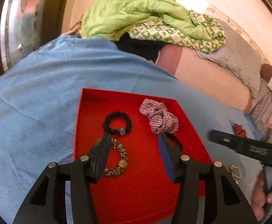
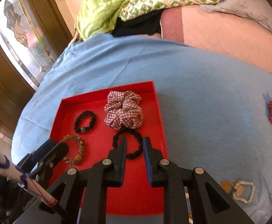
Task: Organize jewelry
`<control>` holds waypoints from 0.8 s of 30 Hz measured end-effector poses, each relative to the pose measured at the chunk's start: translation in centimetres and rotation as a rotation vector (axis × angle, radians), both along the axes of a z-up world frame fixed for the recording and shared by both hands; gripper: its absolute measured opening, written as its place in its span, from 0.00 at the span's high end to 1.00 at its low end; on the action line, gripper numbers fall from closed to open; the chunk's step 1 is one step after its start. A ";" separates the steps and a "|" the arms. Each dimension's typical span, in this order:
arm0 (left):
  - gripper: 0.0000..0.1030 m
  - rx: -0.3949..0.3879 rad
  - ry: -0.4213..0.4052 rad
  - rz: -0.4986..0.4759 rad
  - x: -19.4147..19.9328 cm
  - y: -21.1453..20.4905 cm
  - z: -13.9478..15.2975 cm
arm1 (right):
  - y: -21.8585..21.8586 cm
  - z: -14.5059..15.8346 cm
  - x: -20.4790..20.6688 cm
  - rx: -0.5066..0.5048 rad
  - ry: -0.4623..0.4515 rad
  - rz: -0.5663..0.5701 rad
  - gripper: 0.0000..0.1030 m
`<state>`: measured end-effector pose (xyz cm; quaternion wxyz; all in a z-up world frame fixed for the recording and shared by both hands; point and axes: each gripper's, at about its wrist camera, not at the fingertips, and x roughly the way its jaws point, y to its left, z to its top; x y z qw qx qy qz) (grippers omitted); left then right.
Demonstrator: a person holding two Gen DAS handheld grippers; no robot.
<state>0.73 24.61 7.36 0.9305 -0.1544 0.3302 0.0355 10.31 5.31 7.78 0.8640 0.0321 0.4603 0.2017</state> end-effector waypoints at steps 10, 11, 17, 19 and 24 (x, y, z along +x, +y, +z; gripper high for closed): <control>0.29 0.216 0.003 0.180 -1.5 -2.1 1.2 | -10.6 1.2 -4.7 0.154 -0.001 -0.087 0.81; 0.28 0.235 -0.007 0.179 -1.7 -2.6 1.4 | -12.0 1.2 -5.2 0.166 0.001 -0.106 0.81; 0.28 0.246 -0.054 -0.005 -3.3 -6.8 1.9 | -19.0 -0.2 -7.4 0.172 -0.027 -0.253 0.79; 0.28 0.245 -0.063 -0.054 -4.0 -8.1 2.0 | -20.7 -1.1 -7.9 0.156 -0.032 -0.297 0.78; 0.28 0.162 -0.059 -0.148 -6.2 -10.3 1.9 | -24.5 -3.6 -7.6 0.187 0.034 -0.371 0.77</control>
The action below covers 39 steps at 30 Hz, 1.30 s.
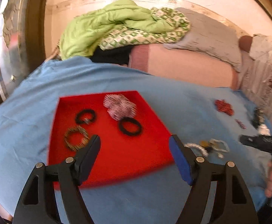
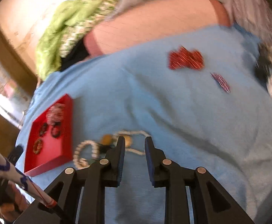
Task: Organize jewelry
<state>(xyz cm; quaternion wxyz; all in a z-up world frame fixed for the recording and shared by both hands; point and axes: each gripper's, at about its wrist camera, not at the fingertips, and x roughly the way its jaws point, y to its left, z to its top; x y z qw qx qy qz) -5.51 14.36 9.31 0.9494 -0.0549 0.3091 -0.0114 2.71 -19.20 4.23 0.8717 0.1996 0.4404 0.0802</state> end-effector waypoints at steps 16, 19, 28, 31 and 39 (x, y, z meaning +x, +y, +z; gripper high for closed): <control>0.28 0.076 0.084 -0.211 -0.2 -6.0 -2.3 | 2.2 -4.1 4.1 -0.138 0.146 0.075 0.77; 0.28 0.100 0.081 -0.269 -0.5 -7.4 -2.5 | 3.2 -3.9 4.0 -0.262 0.117 0.096 0.94; 0.28 0.132 0.098 -0.380 -0.4 -10.9 -3.3 | -2.6 1.0 1.1 -0.092 -0.110 -0.118 0.95; 0.28 0.098 0.126 -0.396 0.4 -12.2 -3.7 | -3.2 2.0 0.4 -0.050 -0.152 -0.136 0.94; 0.63 0.138 0.187 -0.444 2.7 -17.5 -5.6 | -4.2 2.7 -0.2 0.000 -0.175 -0.128 0.94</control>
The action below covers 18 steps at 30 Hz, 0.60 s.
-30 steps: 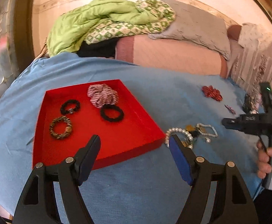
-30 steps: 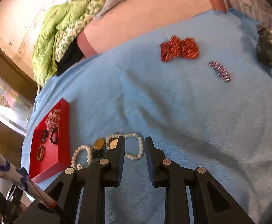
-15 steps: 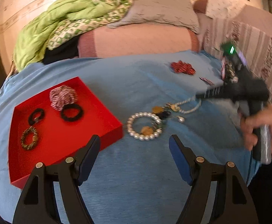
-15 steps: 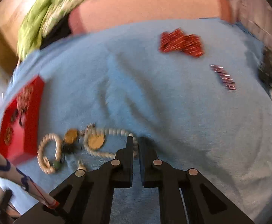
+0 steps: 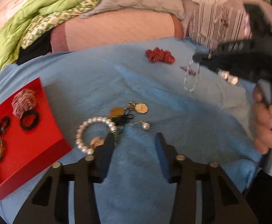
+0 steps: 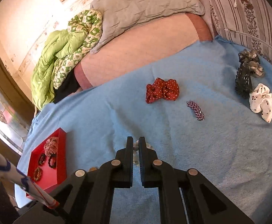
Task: Organize jewelry
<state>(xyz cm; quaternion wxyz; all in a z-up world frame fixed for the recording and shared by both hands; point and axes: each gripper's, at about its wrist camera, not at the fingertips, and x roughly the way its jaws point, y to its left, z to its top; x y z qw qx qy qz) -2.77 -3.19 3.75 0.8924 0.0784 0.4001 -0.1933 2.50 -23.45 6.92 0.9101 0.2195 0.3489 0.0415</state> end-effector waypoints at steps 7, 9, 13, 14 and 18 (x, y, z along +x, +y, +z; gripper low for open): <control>0.74 0.005 0.029 0.012 2.3 -2.2 -1.4 | -1.6 0.5 -0.3 0.042 -0.016 -0.006 0.94; 0.75 0.001 0.044 0.010 2.9 -2.7 -1.8 | -1.9 0.5 -0.3 0.052 -0.017 -0.003 0.94; 0.89 0.044 0.051 0.032 4.0 -3.5 -3.2 | -2.0 0.4 -0.1 0.068 -0.012 0.010 0.94; 0.89 0.045 0.036 0.033 3.9 -3.5 -3.2 | -1.9 0.4 -0.1 0.072 -0.010 0.017 0.94; 0.90 0.053 0.000 0.033 3.4 -2.9 -2.2 | -0.8 0.4 0.0 0.060 -0.011 0.060 0.94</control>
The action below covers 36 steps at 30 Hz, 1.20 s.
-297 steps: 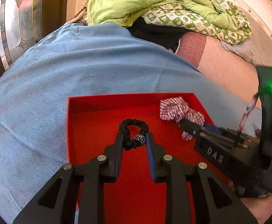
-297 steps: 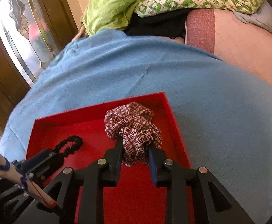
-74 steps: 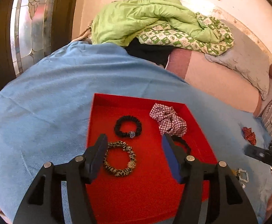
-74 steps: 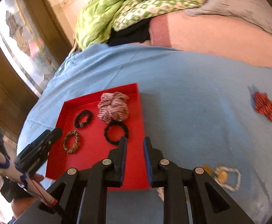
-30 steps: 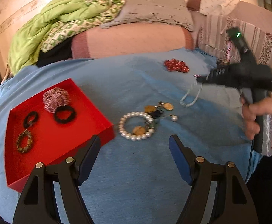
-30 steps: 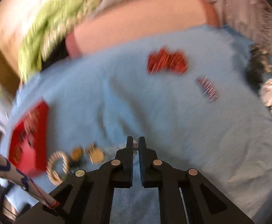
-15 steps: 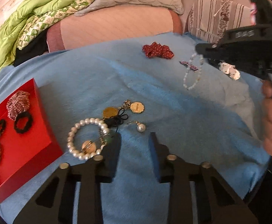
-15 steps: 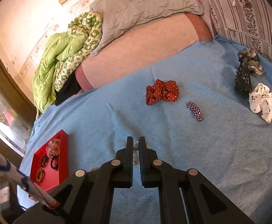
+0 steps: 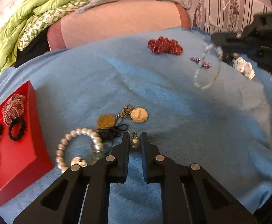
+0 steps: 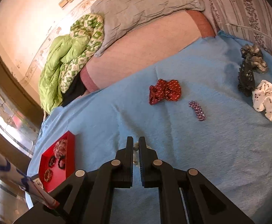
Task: Organize jewelry
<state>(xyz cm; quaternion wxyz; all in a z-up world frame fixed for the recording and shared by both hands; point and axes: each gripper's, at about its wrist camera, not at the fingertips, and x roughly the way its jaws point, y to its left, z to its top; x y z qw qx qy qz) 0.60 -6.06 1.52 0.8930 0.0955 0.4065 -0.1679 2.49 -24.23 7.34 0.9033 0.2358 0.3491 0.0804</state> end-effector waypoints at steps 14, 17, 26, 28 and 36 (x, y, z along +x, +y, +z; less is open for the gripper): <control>0.89 -0.126 -0.140 0.108 -2.1 8.2 6.4 | 5.9 0.5 -1.2 -0.053 -0.066 0.206 0.94; 0.89 -0.128 -0.141 0.135 -1.6 9.5 6.2 | 7.1 0.5 -1.3 -0.050 -0.079 0.236 0.94; 0.89 -0.143 -0.144 0.179 -1.1 12.1 6.1 | 10.7 0.2 -0.9 -0.057 -0.082 0.295 0.94; 0.89 -0.152 -0.142 0.189 -0.9 12.9 6.2 | 11.2 0.2 -0.9 -0.056 -0.080 0.302 0.94; 0.89 -0.181 -0.137 0.233 -0.5 15.5 6.7 | 12.5 0.3 -0.9 -0.074 -0.076 0.315 0.94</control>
